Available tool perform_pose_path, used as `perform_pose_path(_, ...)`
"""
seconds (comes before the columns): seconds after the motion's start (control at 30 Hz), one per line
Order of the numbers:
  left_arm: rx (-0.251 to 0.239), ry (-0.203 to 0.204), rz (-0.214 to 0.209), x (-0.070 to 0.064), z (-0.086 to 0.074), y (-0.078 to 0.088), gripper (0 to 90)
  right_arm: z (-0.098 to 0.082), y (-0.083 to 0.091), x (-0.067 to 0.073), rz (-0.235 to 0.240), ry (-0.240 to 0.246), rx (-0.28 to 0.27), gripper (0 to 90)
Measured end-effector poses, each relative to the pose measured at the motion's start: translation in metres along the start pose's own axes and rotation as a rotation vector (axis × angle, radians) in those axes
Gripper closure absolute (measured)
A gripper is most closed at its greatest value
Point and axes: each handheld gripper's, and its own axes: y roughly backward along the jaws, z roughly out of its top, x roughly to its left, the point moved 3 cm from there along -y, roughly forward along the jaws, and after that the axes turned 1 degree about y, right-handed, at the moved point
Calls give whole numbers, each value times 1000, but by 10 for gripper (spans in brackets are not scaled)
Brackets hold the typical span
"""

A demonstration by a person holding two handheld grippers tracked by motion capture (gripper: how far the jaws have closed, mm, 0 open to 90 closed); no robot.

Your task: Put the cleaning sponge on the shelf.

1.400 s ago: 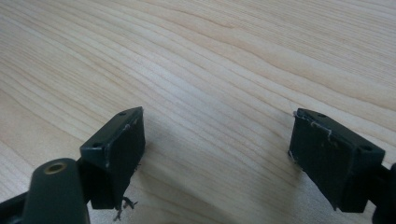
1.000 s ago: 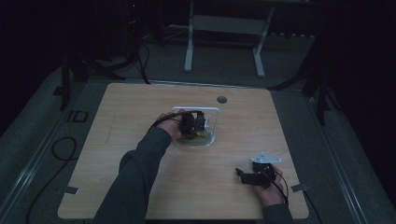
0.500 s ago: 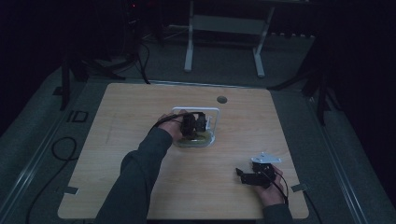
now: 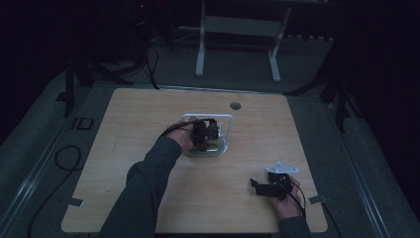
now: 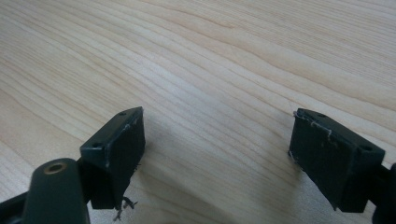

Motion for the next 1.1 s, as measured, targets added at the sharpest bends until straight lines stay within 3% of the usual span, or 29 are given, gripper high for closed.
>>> perform_pose_path(0.37,-34,44,-3,-3,-8,18,528,0,0,0,0,1,0,177)
perform_pose_path(0.57,-64,123,-11,-1,-16,30,535,0,0,0,0,0,0,178)
perform_pose_path(0.67,-83,188,-27,-1,-21,37,550,0,0,0,0,-1,0,178)
perform_pose_path(0.8,-100,217,-45,-2,-23,40,563,0,0,0,0,-1,0,178)
perform_pose_path(0.87,-133,263,-67,-2,-26,44,566,0,0,0,0,-1,0,178)
perform_pose_path(0.9,-133,263,-67,-2,-26,44,572,0,0,0,0,-1,0,178)
perform_pose_path(0.93,-168,295,-70,-2,-29,46,583,0,0,0,0,0,0,177)
perform_pose_path(1.1,-162,322,-78,-4,-37,46,578,0,0,0,0,1,0,178)
